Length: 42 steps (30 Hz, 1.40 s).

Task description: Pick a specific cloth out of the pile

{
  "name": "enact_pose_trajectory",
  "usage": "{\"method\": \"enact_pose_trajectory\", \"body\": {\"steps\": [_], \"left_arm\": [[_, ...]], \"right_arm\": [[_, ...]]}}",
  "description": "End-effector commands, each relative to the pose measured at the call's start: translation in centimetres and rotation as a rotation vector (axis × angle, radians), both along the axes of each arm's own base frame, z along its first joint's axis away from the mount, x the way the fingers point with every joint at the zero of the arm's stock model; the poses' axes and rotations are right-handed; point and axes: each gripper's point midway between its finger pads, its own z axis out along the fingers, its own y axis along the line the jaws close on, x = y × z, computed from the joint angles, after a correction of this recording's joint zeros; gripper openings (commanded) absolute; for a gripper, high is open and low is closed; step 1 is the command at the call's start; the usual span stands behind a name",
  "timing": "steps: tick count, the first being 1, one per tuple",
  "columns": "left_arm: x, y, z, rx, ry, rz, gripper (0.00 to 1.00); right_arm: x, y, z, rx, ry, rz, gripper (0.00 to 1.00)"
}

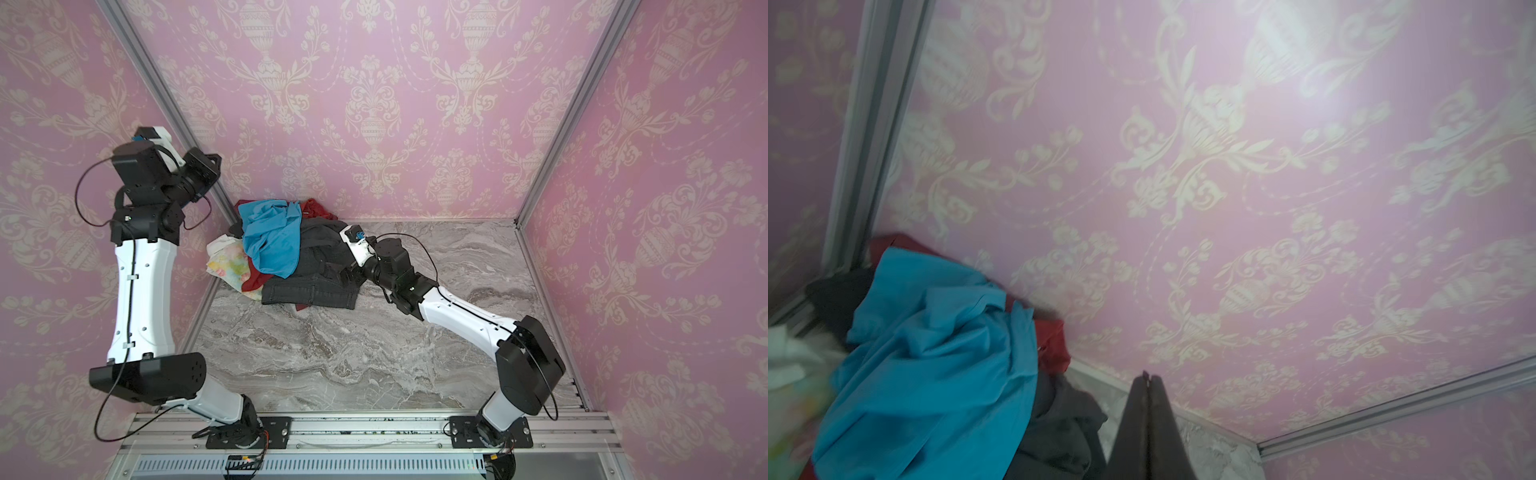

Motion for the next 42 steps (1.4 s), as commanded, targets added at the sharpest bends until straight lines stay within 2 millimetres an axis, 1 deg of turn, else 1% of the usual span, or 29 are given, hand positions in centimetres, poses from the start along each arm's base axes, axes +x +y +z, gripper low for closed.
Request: {"method": "enact_pose_trajectory", "body": {"steps": [1,2,3,6,7,10,12,15,17,19,22,28,31,36,38,42], "left_arm": [[-1.0,0.9,-8.2,-0.017,0.153,0.038,0.09],[-1.6,0.8,-10.2,-0.024,0.188,0.04,0.14],[-2.4,0.7,-12.3,-0.028,0.224,0.043,0.22],[-4.9,1.3,-18.1,-0.02,0.351,0.082,0.38],[-5.6,1.7,-20.1,-0.03,0.394,0.104,0.42],[-7.0,2.6,-24.6,-0.137,0.458,0.154,0.48],[-7.4,3.3,-26.2,-0.2,0.466,0.184,0.5],[-7.6,4.0,-27.8,-0.183,0.511,0.193,0.55],[-7.8,4.7,-28.8,-0.143,0.56,0.206,0.56],[-7.8,5.1,-30.2,-0.147,0.602,0.221,0.55],[-7.6,5.6,-32.0,-0.218,0.621,0.261,0.56],[-6.7,7.7,-33.8,-0.401,0.581,0.419,0.53],[-5.6,8.3,-34.2,-0.489,0.547,0.473,0.53],[-3.4,8.6,-35.4,-0.628,0.526,0.516,0.52],[-2.6,8.5,-35.6,-0.657,0.515,0.523,0.53],[-1.7,8.6,-36.9,-0.704,0.512,0.549,0.54]], "right_arm": [[-0.6,-0.5,-2.1,-0.011,0.04,-0.013,1.0],[-0.7,-0.7,-2.4,-0.015,0.046,-0.016,1.0],[-0.9,-0.9,-2.8,-0.018,0.051,-0.019,1.0],[-1.2,-1.5,-4.1,-0.029,0.07,-0.033,1.0],[-1.3,-1.6,-4.5,-0.029,0.078,-0.036,1.0],[-1.6,-2.0,-5.8,-0.027,0.099,-0.045,1.0],[-1.8,-2.2,-6.4,-0.025,0.109,-0.048,1.0],[-2.1,-2.5,-7.2,-0.033,0.117,-0.051,1.0],[-2.2,-2.8,-7.7,-0.047,0.114,-0.054,1.0],[-2.2,-3.2,-8.2,-0.058,0.108,-0.067,1.0],[-2.0,-3.4,-8.7,-0.061,0.108,-0.075,1.0],[-1.9,-3.5,-9.3,-0.077,0.106,-0.074,1.0],[-1.6,-3.7,-9.7,-0.082,0.111,-0.08,1.0],[-1.1,-4.0,-10.4,-0.083,0.125,-0.09,1.0],[-0.9,-4.0,-10.7,-0.083,0.129,-0.092,1.0],[-0.6,-4.1,-11.2,-0.08,0.142,-0.097,1.0]]}}
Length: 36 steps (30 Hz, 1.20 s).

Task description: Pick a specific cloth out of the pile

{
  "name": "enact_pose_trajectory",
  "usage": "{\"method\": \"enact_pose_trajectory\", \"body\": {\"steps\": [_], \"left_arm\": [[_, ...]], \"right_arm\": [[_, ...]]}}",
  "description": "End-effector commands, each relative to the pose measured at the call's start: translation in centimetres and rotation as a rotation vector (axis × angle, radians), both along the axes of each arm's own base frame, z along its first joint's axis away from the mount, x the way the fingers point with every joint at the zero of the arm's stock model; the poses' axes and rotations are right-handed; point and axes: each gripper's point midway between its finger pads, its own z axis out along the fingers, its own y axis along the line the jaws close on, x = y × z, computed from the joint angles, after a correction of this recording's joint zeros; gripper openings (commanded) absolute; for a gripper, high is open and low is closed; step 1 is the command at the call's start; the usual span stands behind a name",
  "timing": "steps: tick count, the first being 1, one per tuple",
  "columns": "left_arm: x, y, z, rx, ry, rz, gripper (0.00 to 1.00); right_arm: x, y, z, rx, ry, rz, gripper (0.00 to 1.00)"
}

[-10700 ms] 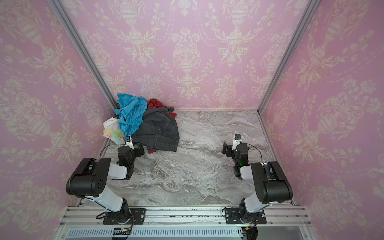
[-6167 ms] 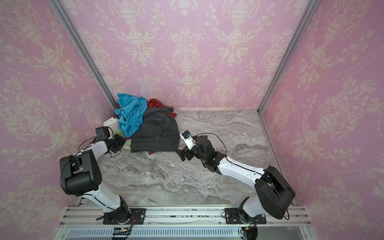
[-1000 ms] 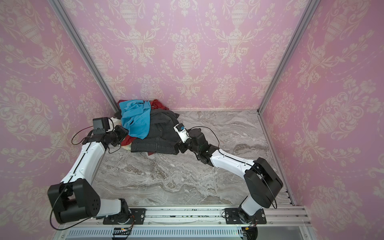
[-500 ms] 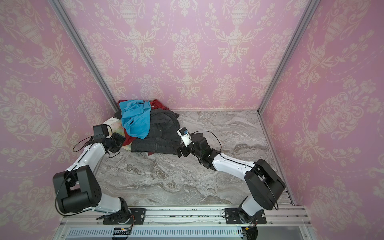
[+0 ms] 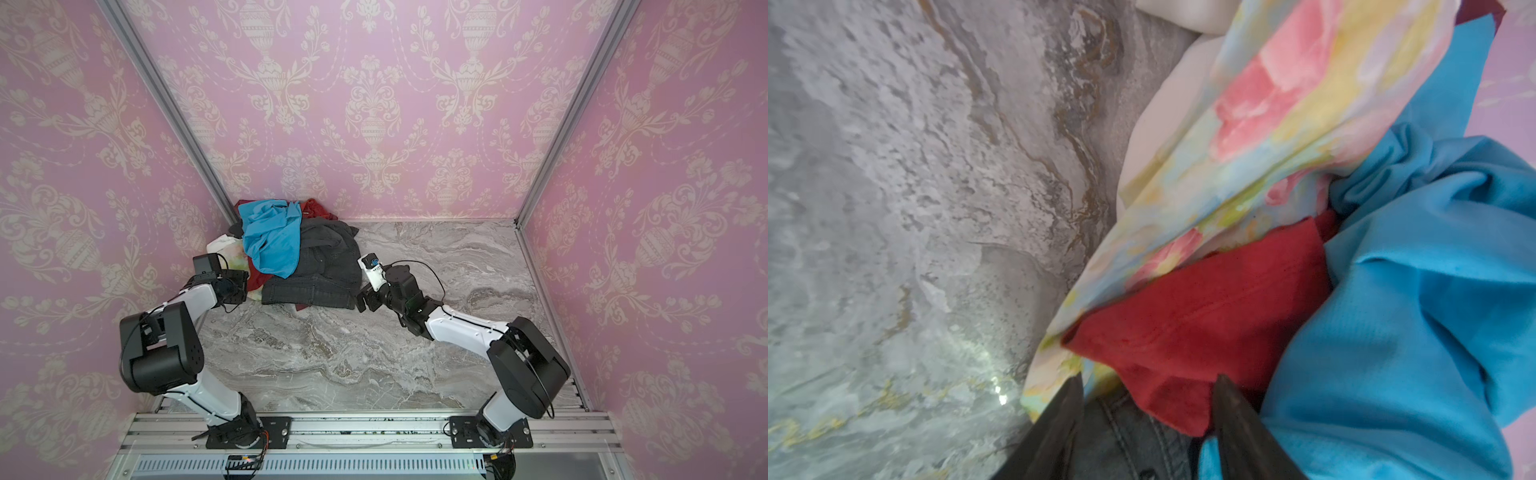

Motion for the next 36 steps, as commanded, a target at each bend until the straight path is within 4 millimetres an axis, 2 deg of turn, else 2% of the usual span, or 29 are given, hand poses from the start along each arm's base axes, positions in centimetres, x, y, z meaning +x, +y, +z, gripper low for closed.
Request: {"method": "enact_pose_trajectory", "body": {"steps": [1,6,11,15,18,20,22,25,29,36], "left_arm": [[2.1,0.5,0.4,-0.05,-0.061,0.073,0.54],[3.9,0.0,-0.3,-0.081,-0.083,0.065,0.54],[4.8,-0.8,-0.7,-0.087,-0.091,0.054,0.51],[5.4,-1.3,-1.0,-0.091,-0.106,0.039,0.4],[6.0,-1.4,-0.9,-0.085,-0.131,0.023,0.27],[6.5,-1.4,-0.4,-0.079,-0.158,0.014,0.15],[7.2,-1.4,0.4,-0.071,-0.193,0.002,0.01],[7.6,-1.3,2.3,-0.046,-0.228,-0.02,0.0],[7.1,-1.2,5.6,-0.004,-0.269,-0.035,0.0],[5.2,-0.7,14.0,0.156,-0.32,-0.069,0.0]], "right_arm": [[0.4,-0.1,-1.2,-0.002,0.011,-0.005,1.0],[0.5,-0.3,-1.6,-0.009,0.02,-0.007,1.0],[0.7,-0.7,-1.9,-0.01,0.026,-0.02,1.0],[0.6,-0.7,-2.1,-0.012,0.033,-0.021,1.0],[0.6,-0.9,-2.3,-0.017,0.034,-0.026,1.0],[0.6,-1.0,-2.3,-0.019,0.035,-0.031,1.0],[0.6,-1.1,-2.3,-0.02,0.033,-0.032,1.0],[0.6,-1.3,-2.4,-0.022,0.037,-0.039,1.0],[0.6,-1.4,-2.1,-0.021,0.032,-0.043,1.0],[0.5,-1.6,-1.5,-0.02,0.034,-0.046,1.0]]}}
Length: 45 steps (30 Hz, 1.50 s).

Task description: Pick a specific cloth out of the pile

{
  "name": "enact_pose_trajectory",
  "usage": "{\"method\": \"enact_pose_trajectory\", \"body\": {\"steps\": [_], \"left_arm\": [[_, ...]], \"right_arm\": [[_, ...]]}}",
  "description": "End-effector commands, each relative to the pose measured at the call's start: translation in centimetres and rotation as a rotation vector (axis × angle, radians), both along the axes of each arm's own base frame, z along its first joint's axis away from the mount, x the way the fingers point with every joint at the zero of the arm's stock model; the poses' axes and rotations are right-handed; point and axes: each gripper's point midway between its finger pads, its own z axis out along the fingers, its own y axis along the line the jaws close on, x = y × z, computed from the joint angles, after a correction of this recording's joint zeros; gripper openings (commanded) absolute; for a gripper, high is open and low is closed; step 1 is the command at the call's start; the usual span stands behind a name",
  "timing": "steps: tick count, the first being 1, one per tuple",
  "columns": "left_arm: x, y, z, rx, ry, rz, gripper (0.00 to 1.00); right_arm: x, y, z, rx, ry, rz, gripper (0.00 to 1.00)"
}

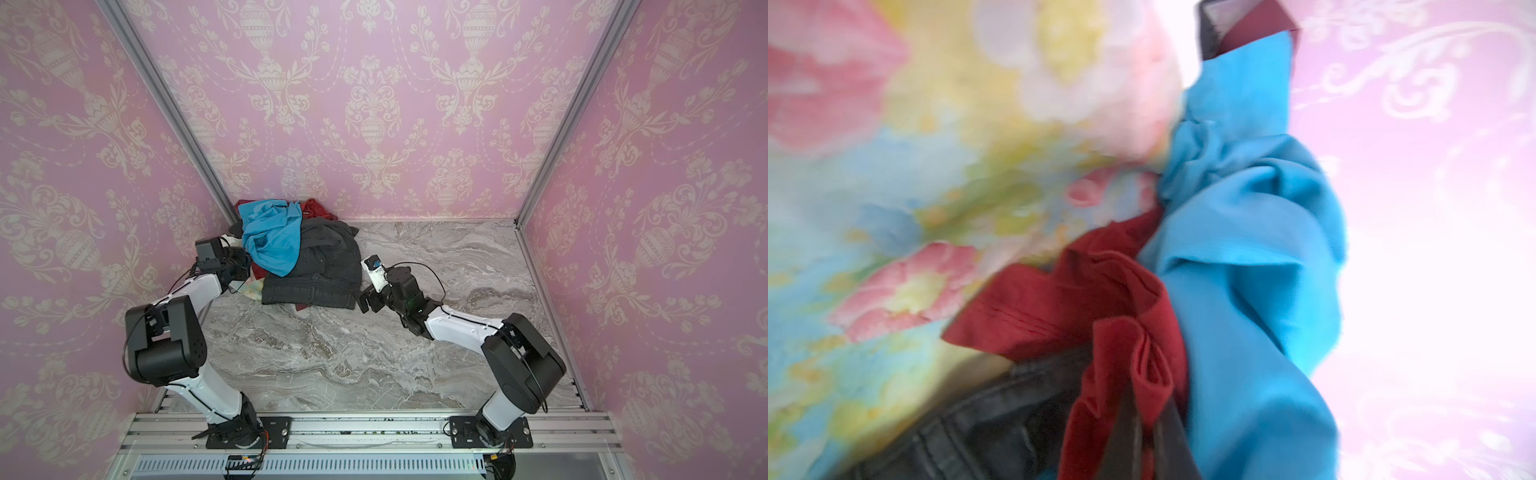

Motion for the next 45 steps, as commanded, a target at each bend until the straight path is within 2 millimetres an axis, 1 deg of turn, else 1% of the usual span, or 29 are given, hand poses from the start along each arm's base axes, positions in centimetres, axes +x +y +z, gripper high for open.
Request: {"method": "enact_pose_trajectory", "body": {"steps": [1,4,7,11,14,17,18,21,22,23,24,26,28,29,30,33,35,38,41,43,45], "left_arm": [[-0.8,0.6,6.6,0.142,-0.061,-0.011,0.0],[-0.5,1.4,11.2,0.215,-0.11,0.004,0.0],[1.0,1.8,15.7,0.253,-0.173,-0.001,0.0],[2.8,2.6,22.2,0.312,-0.261,0.009,0.0],[3.5,2.6,26.6,0.349,-0.325,0.014,0.0],[3.7,2.7,30.2,0.374,-0.383,0.025,0.0],[3.7,2.7,31.1,0.381,-0.395,0.03,0.0],[3.7,2.5,35.2,0.416,-0.462,0.038,0.0],[3.6,2.2,36.9,0.433,-0.486,0.034,0.0],[3.7,1.8,38.2,0.448,-0.504,0.029,0.0],[3.4,1.6,39.9,0.459,-0.534,0.032,0.0],[2.9,1.0,42.5,0.458,-0.614,0.041,0.0],[2.7,0.6,43.6,0.432,-0.663,0.04,0.0],[2.9,0.0,43.7,0.428,-0.675,0.022,0.0],[2.9,-0.6,43.8,0.434,-0.679,-0.001,0.0],[3.0,-3.5,43.3,0.472,-0.661,-0.104,0.0],[2.6,-5.7,43.1,0.498,-0.66,-0.19,0.0],[1.2,-8.7,43.2,0.555,-0.66,-0.298,0.0],[-0.7,-11.3,44.2,0.581,-0.694,-0.393,0.0],[-2.0,-13.1,44.7,0.598,-0.708,-0.448,0.0],[-3.3,-14.7,44.9,0.62,-0.711,-0.493,0.0]], "right_arm": [[-0.1,-0.7,0.5,0.003,0.007,-0.022,1.0],[-0.4,-0.9,1.1,0.005,0.002,-0.021,1.0],[-0.4,-1.1,1.5,-0.004,-0.003,-0.021,1.0],[-0.5,-1.1,1.9,-0.013,-0.004,-0.017,1.0],[-0.4,-0.8,2.3,-0.016,-0.009,-0.005,1.0],[-0.1,-0.4,3.2,-0.018,-0.02,0.009,1.0],[0.1,-0.1,3.5,-0.017,-0.027,0.014,1.0],[0.7,0.7,4.8,-0.009,-0.04,0.039,1.0],[0.8,1.2,5.3,-0.003,-0.044,0.051,1.0],[1.1,1.6,5.7,0.002,-0.047,0.059,1.0],[1.3,1.9,6.0,0.006,-0.049,0.065,1.0],[1.8,2.6,6.9,0.022,-0.058,0.08,1.0],[2.2,3.3,7.6,0.039,-0.066,0.094,1.0],[2.6,3.8,9.1,0.062,-0.092,0.107,1.0],[2.7,4.2,9.6,0.072,-0.107,0.123,1.0],[3.1,5.7,11.7,0.117,-0.157,0.168,1.0],[3.4,6.8,13.4,0.158,-0.19,0.197,1.0],[3.6,8.8,16.5,0.221,-0.261,0.236,1.0],[3.9,10.8,19.2,0.276,-0.325,0.261,1.0],[4.2,12.2,20.5,0.314,-0.359,0.273,1.0],[4.8,13.6,21.4,0.341,-0.394,0.273,1.0]]}}
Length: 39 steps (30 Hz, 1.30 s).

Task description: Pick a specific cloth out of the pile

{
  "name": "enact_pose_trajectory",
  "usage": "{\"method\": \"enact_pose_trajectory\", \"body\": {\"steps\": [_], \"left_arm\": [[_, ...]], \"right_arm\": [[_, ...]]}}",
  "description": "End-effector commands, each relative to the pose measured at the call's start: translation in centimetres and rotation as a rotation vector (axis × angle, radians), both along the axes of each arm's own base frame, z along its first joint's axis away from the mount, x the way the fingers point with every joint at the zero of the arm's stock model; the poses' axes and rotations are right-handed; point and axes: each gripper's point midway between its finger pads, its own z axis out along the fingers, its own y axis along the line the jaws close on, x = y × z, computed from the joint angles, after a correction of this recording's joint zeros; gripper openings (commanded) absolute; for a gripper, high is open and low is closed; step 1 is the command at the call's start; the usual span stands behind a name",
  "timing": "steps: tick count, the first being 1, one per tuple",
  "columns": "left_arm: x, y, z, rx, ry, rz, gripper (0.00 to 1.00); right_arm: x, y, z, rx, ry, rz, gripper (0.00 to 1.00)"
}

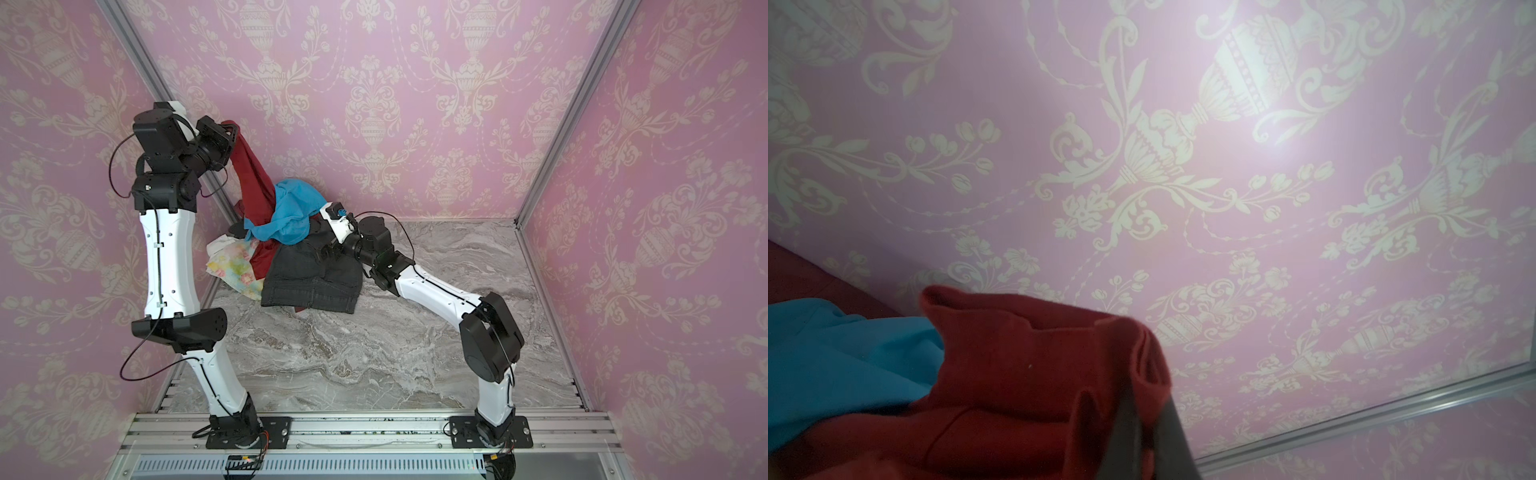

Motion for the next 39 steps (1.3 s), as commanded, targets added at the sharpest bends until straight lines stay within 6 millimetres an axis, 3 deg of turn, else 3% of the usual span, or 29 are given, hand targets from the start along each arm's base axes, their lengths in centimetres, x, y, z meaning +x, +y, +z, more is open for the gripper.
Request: {"method": "enact_pose_trajectory", "body": {"steps": [1,7,12,13,17,24,26,28,29,31,33,39], "left_arm": [[-6.4,-3.9,5.5,0.123,-0.155,-0.121,0.0],[-10.2,-7.7,5.2,0.136,-0.175,-0.228,0.0],[-13.1,-8.1,2.9,0.158,-0.154,-0.238,0.0],[-13.4,-7.6,1.9,0.167,-0.137,-0.214,0.0],[-12.2,-5.1,-2.8,0.129,-0.033,-0.163,0.0],[-7.8,-1.2,-10.8,0.124,0.098,-0.085,0.02],[-7.3,-1.0,-12.3,0.136,0.088,-0.085,0.24],[-7.0,-1.2,-13.1,0.13,0.04,-0.1,0.52],[-6.9,-1.2,-13.6,0.13,0.031,-0.103,0.61],[-7.0,-2.2,-13.4,0.14,-0.04,-0.161,0.7],[-7.2,-3.1,-13.2,0.152,-0.095,-0.208,0.76],[-8.7,-6.1,-14.1,0.247,-0.202,-0.356,0.77]], "right_arm": [[0.0,2.2,3.4,0.1,-0.102,0.026,1.0],[2.4,5.4,4.3,0.186,-0.232,-0.065,1.0],[5.9,7.2,4.3,0.231,-0.267,-0.187,0.99],[6.4,7.4,4.6,0.245,-0.262,-0.206,0.89],[5.9,6.5,7.4,0.333,-0.238,-0.196,0.0],[5.8,4.3,13.5,0.415,-0.145,-0.101,0.0],[6.3,3.3,15.3,0.458,-0.113,-0.09,0.0],[6.8,1.8,16.7,0.514,-0.094,-0.091,0.0],[6.7,0.9,17.7,0.547,-0.092,-0.076,0.0],[6.8,-0.7,18.8,0.612,-0.077,-0.066,0.0],[6.8,-1.6,19.2,0.647,-0.069,-0.055,0.0],[6.2,-3.3,21.5,0.741,-0.025,-0.01,0.0]]}}
